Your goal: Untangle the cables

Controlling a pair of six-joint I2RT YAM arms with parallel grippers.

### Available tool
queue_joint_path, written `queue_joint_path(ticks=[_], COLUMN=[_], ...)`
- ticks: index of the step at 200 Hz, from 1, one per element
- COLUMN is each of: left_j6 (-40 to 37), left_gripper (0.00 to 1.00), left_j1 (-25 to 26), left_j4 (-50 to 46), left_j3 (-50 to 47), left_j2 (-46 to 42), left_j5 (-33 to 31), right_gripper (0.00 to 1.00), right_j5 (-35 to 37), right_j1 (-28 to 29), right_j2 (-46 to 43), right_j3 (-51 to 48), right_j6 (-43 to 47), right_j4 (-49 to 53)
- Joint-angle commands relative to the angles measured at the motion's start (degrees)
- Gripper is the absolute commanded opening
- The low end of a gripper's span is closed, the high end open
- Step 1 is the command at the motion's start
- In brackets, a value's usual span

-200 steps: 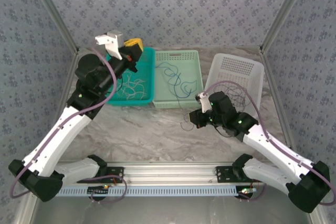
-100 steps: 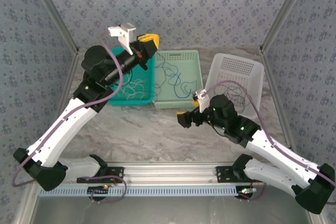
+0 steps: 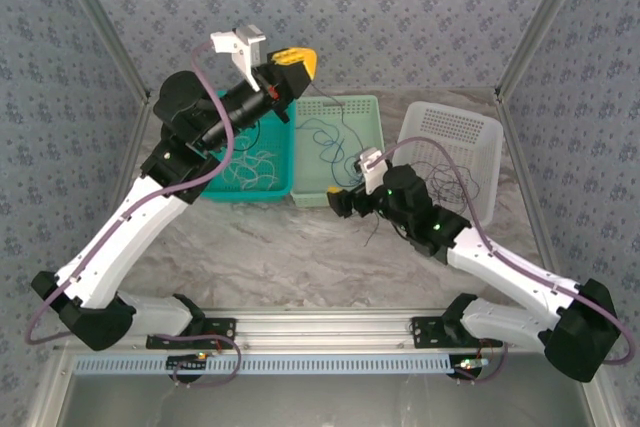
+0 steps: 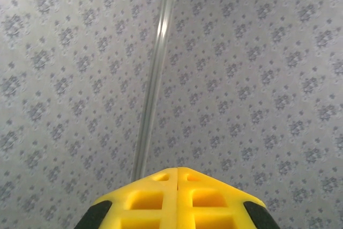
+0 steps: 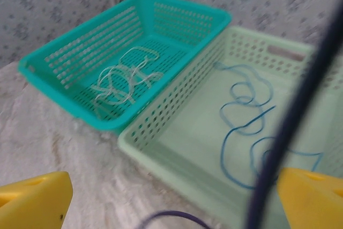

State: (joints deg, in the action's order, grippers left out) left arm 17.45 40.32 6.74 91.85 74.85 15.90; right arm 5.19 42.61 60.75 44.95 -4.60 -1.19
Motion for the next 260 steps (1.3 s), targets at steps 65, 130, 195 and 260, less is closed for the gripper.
queue_joint_path(ticks=[65,130,195,260], left_j6=[3.8,8.7,12.3,18.6], left_gripper=[0.00,0.00,0.00,0.00], left_j1=[1.4,1.4,1.4,1.4], left_j4=[4.9,8.0,2.1,-5.0], left_j3=[9.0,23.1,47.4,83.8], left_j2=[7.4,22.0,40.9,68.1], left_j5=[3.6,9.8,14.0,15.0], right_gripper=[0.90,0.36,0.15,0.11], right_j5=[-8.3,-13.0,-10.9,-11.0], right_j1=[-8.4,-18.5,-29.8,-39.5], right_j2=[5.2,4.3,2.3,1.1], right_j3=[12.6,17.4,21.0,15.4], right_j6=[5.1,5.0,8.7,7.1], right_j4=[-0.8,4.7,14.5,12.6])
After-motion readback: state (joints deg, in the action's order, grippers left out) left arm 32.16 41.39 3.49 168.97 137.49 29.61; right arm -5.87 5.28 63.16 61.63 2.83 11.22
